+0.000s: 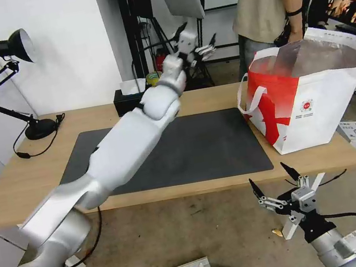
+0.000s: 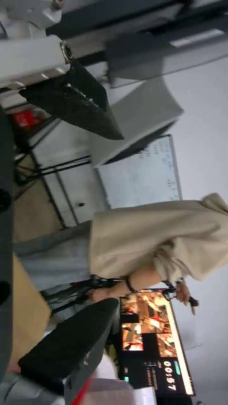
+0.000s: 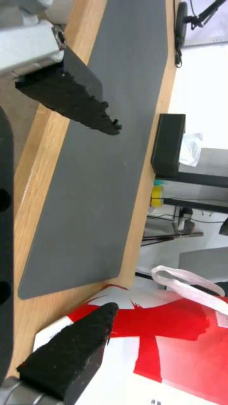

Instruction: Pick up the trash from the table and place it into the takeout bag.

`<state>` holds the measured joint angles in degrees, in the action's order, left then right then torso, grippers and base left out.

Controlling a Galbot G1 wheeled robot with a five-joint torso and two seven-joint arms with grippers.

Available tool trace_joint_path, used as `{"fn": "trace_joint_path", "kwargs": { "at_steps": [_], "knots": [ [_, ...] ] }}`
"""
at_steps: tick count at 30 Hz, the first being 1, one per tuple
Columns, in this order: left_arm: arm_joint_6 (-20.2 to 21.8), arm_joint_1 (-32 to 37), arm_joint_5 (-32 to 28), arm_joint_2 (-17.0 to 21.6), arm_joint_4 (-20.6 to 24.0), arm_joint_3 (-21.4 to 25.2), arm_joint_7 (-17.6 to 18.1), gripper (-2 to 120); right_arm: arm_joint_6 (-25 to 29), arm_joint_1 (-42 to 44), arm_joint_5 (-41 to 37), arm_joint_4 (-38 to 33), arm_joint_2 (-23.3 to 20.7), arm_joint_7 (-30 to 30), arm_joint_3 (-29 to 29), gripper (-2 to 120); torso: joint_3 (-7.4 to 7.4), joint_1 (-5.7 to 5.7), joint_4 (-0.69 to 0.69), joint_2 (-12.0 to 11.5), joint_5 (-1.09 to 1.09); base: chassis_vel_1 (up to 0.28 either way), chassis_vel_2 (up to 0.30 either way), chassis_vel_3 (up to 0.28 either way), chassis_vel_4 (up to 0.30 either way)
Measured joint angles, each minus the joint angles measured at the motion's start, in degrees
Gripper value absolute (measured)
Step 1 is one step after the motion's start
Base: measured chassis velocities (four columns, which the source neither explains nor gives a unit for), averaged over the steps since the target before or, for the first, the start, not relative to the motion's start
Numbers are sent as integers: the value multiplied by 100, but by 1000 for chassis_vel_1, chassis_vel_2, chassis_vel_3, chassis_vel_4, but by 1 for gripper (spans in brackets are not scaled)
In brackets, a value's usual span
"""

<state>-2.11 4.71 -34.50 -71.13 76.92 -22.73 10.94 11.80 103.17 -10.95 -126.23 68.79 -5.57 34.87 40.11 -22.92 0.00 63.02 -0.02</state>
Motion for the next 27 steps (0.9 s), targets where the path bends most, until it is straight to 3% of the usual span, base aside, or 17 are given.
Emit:
{"fn": "trace_joint_path", "kwargs": {
  "at_steps": [12, 18, 21, 27],
  "knots": [
    [168, 1071, -439, 1027, 1325, 710, 190, 100, 0, 0, 0, 0, 0, 0, 0, 100, 0, 0, 0, 1, 1, 0, 0, 0, 0],
    [179, 1636, -428, 1384, 1708, 1132, 195, 100, 0, 0, 0, 0, 0, 0, 0, 100, 0, 0, 0, 1, 1, 0, 0, 0, 0],
    [177, 2712, -304, 1730, 2276, 1989, 164, 100, 0, 0, 0, -1, 0, 0, -1, 100, 0, 1, 1, 1, 1, 0, 0, 0, 0],
    [176, 3427, -256, 1913, 2680, 2622, 141, 100, 0, 1, 0, -1, 0, 0, -1, 100, -1, 0, 1, 1, 1, 0, 0, 0, 0]
  ]
}}
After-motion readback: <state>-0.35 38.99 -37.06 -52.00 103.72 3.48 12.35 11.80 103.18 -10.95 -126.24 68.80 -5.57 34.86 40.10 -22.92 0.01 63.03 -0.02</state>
